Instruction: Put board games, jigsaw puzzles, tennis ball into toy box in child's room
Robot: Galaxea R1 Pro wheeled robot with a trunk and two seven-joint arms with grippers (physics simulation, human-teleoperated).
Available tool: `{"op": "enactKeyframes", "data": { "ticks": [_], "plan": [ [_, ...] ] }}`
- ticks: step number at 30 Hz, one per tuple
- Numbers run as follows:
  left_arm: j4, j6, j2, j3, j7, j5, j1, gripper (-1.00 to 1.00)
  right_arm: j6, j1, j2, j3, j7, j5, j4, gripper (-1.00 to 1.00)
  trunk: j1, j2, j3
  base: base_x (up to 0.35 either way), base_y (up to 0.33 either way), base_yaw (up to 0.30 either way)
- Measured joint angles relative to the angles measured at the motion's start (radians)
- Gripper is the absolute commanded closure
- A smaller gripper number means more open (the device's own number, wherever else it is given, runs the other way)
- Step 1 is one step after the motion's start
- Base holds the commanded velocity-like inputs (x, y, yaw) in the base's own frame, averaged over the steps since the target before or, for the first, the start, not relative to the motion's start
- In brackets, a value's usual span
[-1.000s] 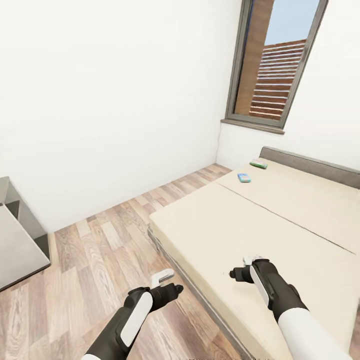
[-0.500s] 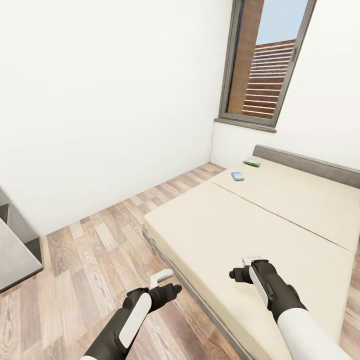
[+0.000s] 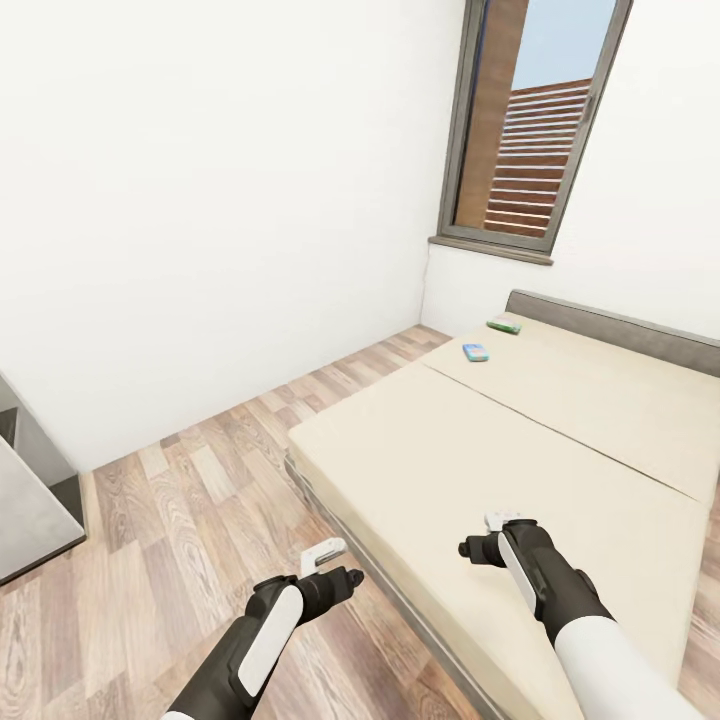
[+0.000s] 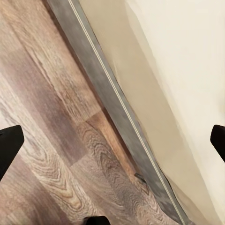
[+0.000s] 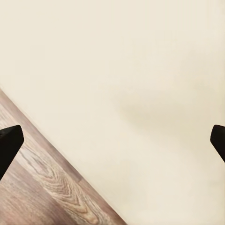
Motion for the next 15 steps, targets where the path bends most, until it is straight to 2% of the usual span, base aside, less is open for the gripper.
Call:
{"op": "enactKeyframes", "data": {
  "ticks": [15],
  "plan": [
    [0.0,0.0,0.0,0.0,0.0,0.0,0.0,-1.0,0.0,0.0,0.0,0.0,0.0,0.0,0.0,-1.0,0.0,0.0,0.0,0.0,0.0,0.0]
  ]
}}
